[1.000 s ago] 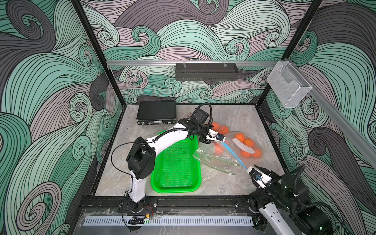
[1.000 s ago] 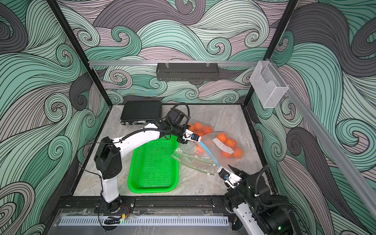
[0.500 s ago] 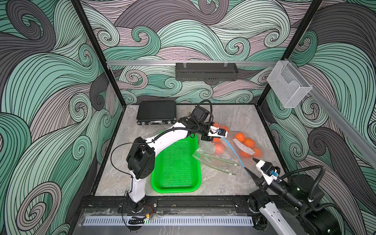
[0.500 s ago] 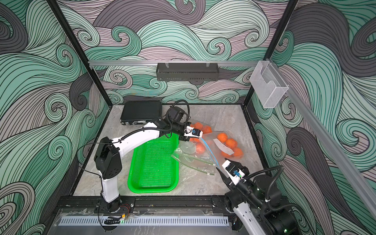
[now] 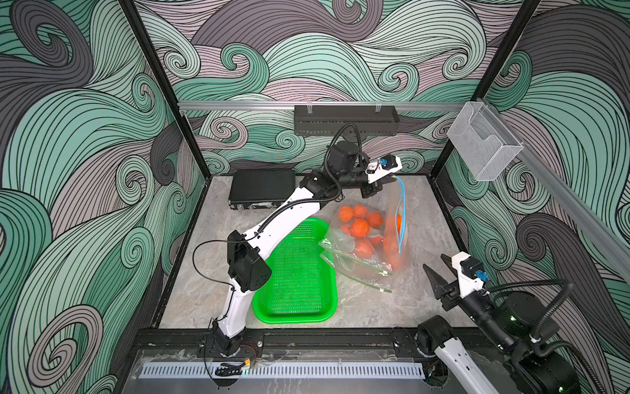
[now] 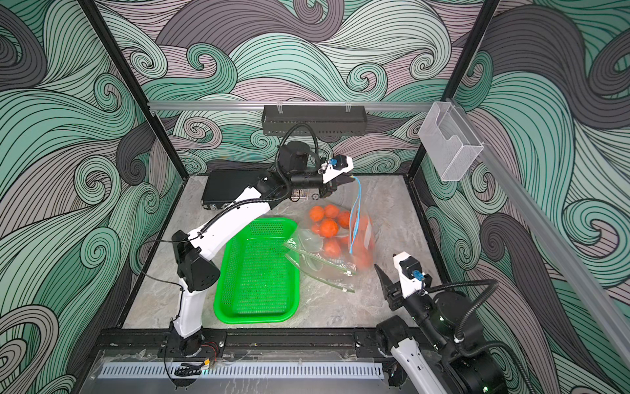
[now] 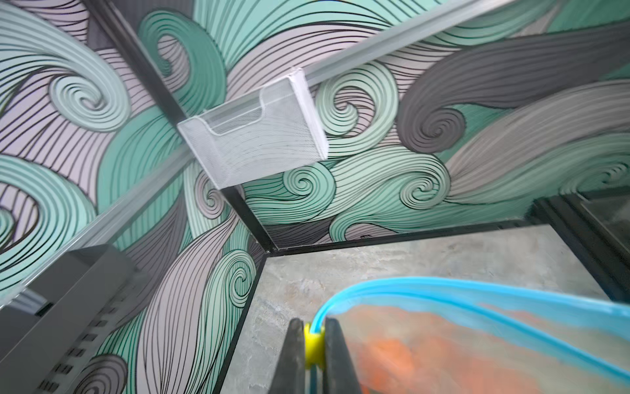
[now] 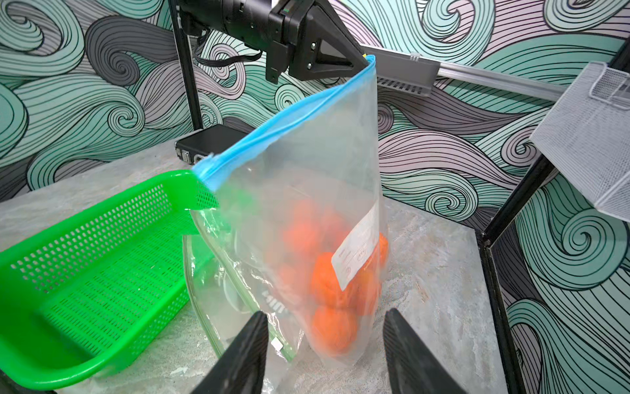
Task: Open the zip-top bag and take out the orange
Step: Unzip the zipper on the zipper food storage bag, then pick up the zipper food storage bag.
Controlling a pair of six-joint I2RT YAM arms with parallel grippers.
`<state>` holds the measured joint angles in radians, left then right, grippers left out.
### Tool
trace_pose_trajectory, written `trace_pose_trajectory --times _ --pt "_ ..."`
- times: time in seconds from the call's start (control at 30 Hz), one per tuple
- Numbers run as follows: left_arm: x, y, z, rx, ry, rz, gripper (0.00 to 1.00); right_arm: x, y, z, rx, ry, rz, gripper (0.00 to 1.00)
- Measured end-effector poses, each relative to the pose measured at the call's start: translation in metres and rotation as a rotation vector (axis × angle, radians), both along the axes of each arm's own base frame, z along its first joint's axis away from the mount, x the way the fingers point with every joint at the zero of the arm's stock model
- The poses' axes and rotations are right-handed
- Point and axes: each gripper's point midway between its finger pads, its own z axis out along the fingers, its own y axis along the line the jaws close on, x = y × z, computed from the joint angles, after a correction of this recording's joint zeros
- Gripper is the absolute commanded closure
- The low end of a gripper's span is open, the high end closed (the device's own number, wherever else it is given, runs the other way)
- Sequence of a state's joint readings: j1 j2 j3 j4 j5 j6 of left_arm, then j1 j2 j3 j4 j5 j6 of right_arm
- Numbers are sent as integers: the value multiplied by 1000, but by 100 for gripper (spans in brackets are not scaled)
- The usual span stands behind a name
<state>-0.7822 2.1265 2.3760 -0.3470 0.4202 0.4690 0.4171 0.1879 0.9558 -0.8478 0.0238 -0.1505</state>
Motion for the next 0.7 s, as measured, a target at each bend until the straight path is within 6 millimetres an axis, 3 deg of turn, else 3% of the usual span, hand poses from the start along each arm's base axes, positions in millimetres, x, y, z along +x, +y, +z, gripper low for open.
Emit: trace_pose_trajectory --times 0.13,0.37,0.53,0.7 --pt "22 9 18 -47 19 143 100 2 0 11 47 10 -9 45" --pt "39 32 44 -88 9 317 100 12 15 8 89 94 28 46" --pt "46 58 33 -5 34 449 100 19 22 2 120 151 35 46" --pt "12 92 7 115 128 458 100 32 31 -6 154 240 32 46"
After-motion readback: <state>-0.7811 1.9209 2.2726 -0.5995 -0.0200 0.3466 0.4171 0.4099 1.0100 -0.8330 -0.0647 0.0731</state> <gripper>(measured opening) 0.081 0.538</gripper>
